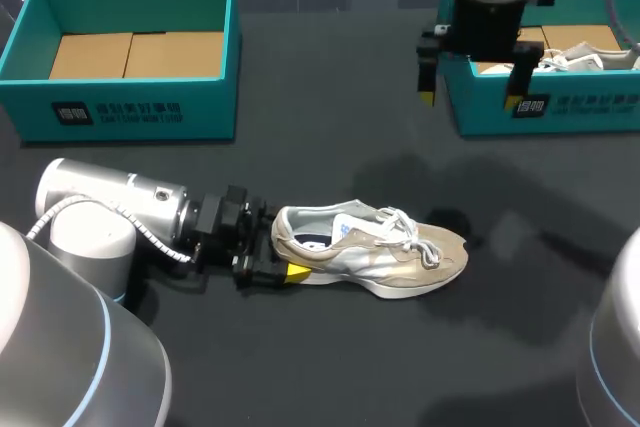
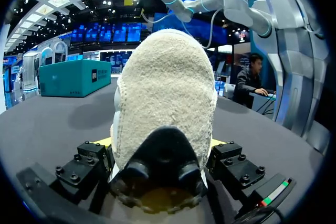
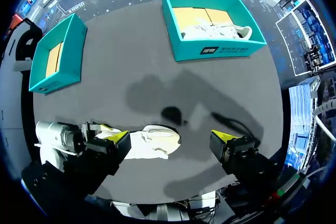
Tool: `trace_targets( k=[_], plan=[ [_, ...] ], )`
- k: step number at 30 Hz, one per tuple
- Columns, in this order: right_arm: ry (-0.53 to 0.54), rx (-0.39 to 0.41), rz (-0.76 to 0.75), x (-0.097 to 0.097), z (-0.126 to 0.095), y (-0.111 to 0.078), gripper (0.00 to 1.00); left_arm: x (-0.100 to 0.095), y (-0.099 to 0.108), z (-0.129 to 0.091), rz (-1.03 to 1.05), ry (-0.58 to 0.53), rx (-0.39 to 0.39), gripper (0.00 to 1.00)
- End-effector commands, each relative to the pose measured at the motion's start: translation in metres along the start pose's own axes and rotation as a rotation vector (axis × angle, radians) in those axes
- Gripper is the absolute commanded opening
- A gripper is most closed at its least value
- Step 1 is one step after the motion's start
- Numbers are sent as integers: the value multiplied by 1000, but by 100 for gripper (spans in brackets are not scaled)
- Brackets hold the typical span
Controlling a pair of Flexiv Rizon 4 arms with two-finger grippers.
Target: Take the shoe out of the shoebox, open the shoe tongue, remove and reinsert the insole, then place the shoe into the shoebox
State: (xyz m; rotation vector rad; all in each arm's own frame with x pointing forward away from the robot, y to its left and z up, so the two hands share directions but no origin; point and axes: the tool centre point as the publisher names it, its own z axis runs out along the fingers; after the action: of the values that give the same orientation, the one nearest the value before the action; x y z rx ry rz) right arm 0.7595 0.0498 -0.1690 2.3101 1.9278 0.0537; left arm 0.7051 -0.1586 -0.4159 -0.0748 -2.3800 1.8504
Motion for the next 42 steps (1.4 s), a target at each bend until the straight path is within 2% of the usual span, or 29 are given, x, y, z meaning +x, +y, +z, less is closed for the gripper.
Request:
trace_targets(
  k=[1, 12, 21, 30, 42],
  plan=[
    [-97, -8, 14, 36, 5, -10, 100, 2, 2, 4, 0, -1, 0, 0],
    [-158, 1, 67, 91, 17, -46, 100, 2, 2, 4, 0, -1, 0, 0],
    [-183, 9, 115, 121, 34, -73, 100, 2, 2, 4, 0, -1, 0, 0],
    [-224, -13, 138, 135, 56, -95, 100, 2, 2, 4, 0, -1, 0, 0],
    [-296, -27, 152, 144, 88, -105, 100, 2, 2, 4, 0, -1, 0, 0]
  ],
)
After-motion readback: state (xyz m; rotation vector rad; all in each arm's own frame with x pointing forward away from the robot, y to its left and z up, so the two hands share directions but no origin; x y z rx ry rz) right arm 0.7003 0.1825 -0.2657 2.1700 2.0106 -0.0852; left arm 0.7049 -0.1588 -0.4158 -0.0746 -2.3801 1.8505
